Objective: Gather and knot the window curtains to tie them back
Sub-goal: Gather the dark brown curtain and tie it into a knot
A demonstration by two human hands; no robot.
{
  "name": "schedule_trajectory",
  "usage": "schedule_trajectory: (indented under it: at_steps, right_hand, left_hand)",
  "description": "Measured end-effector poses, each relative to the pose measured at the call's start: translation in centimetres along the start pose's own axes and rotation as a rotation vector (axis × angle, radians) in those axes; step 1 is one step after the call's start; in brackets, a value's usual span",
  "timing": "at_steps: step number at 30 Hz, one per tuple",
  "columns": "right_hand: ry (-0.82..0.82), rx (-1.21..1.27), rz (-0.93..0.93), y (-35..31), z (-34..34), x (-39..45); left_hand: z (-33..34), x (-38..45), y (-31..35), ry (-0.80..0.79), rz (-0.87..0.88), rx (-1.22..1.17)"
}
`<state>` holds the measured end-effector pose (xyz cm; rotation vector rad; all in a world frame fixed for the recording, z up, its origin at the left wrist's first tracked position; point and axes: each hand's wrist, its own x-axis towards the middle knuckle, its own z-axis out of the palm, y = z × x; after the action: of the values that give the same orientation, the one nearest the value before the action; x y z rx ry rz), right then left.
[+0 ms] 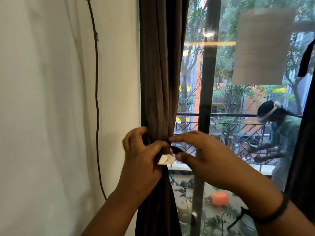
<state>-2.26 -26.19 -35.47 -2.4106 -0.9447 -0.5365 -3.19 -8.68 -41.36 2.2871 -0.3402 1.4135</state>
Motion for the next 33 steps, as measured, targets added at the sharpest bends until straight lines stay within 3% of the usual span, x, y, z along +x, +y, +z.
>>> schedule_trajectory:
  at_steps: [2, 4, 8, 11, 14, 19, 25, 33]
  right_hand:
    - [0.011, 0.072, 0.023, 0.1, 0.5, -0.1]
    - [0.067, 0.130, 0.033, 0.1, 0.9, -0.2]
    - [-0.027, 0.004, 0.079, 0.4, 0.6, -0.2]
    - [-0.134, 0.000, 0.091, 0.7, -0.2, -0.5]
    - [-0.193, 0.308, 0.105, 0.5, -0.4, -0.6]
    - [-0.059, 0.789, 0.155, -0.1, 1.6, 0.2]
    - [0.264, 0.484, 0.149, -0.3, 4.2, 0.1]
    - [0.335, 0.167, -0.041, 0.9, 4.6, 1.0]
  left_hand:
    - [-0.2, -0.1, 0.0, 0.120, 0.147, 0.265]
    - [-0.3, -0.1, 0.1, 0.172, 0.285, 0.355]
    - [-0.7, 0.5, -0.1, 0.076, 0.396, 0.362]
    - [-1.6, 1.4, -0.1, 0.001, 0.363, 0.396]
    - [-2.5, 2.6, 0.6, -0.156, 0.269, 0.287]
    - [-3.6, 4.7, 2.6, -0.307, -0.170, -0.175]
    - [-3.4, 5.3, 2.5, -0.383, -0.248, -0.253]
    - [-3.1, 4.9, 2.1, -0.357, -0.291, -0.394]
